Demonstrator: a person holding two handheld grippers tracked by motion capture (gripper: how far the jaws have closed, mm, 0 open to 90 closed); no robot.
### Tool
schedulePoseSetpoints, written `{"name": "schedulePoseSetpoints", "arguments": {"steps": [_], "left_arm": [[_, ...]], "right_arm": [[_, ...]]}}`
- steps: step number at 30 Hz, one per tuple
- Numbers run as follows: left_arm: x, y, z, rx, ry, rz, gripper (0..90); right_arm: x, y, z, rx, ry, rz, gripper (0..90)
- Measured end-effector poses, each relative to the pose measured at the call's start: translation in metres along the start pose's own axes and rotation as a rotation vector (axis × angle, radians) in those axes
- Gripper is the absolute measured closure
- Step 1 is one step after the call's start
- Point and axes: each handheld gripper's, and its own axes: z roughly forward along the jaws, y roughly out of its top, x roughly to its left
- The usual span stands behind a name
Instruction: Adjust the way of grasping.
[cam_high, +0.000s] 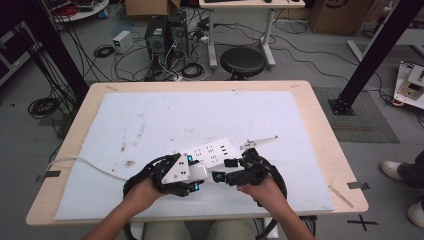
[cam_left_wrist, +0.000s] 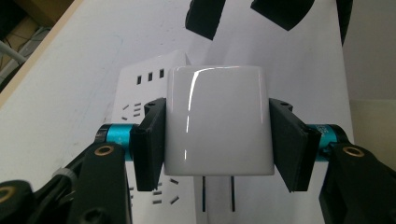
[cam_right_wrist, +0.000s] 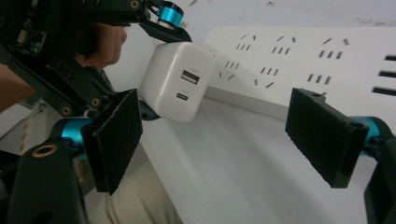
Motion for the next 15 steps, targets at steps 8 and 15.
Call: {"name": "schedulePoseSetpoints", "arguments": {"steps": [8, 15], "left_arm": [[-0.003, 0.003, 0.004, -0.016, 0.007, 0.030, 42.5], [-0.005, 0.007, 0.006, -0.030, 0.008, 0.047, 42.5]], "right_arm": [[-0.001, 0.002, 0.007, 0.011, 0.033, 0.031, 19.3], [-0.005, 0.005, 0.013, 0.027, 0.080, 0.081, 23.0]]}}
